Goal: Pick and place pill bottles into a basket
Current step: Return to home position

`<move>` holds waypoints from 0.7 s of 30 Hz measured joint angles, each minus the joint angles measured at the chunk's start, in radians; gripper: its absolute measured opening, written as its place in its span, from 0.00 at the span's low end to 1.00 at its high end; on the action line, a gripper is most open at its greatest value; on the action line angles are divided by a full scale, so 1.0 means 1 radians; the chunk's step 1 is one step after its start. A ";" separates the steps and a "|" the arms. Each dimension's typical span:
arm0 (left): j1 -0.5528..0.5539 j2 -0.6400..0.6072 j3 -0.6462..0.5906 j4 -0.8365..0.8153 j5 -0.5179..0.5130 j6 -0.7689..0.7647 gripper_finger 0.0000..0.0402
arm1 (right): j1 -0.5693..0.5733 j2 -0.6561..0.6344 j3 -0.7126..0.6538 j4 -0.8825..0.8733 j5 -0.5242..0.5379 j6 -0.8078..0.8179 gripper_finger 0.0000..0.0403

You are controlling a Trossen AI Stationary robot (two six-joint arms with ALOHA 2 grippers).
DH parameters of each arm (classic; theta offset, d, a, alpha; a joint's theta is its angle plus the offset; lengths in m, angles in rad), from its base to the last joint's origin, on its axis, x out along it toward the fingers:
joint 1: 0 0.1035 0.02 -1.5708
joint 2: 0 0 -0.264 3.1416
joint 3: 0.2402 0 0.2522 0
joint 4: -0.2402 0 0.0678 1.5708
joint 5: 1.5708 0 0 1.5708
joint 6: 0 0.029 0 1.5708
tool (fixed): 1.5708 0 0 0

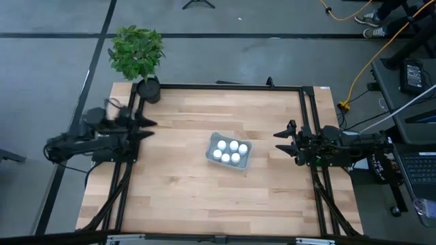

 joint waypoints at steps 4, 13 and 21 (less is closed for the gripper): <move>-0.009 -0.016 -0.158 0.268 0.078 0.016 0.61 | 0.000 0.001 0.000 -0.002 -0.003 0.000 0.61; -0.011 -0.002 -0.435 0.514 -0.230 0.057 0.61 | 0.000 0.001 0.000 -0.001 -0.003 0.000 0.61; -0.038 0.002 -0.461 0.465 -0.199 0.153 0.61 | 0.000 0.001 0.000 -0.001 -0.004 0.000 0.61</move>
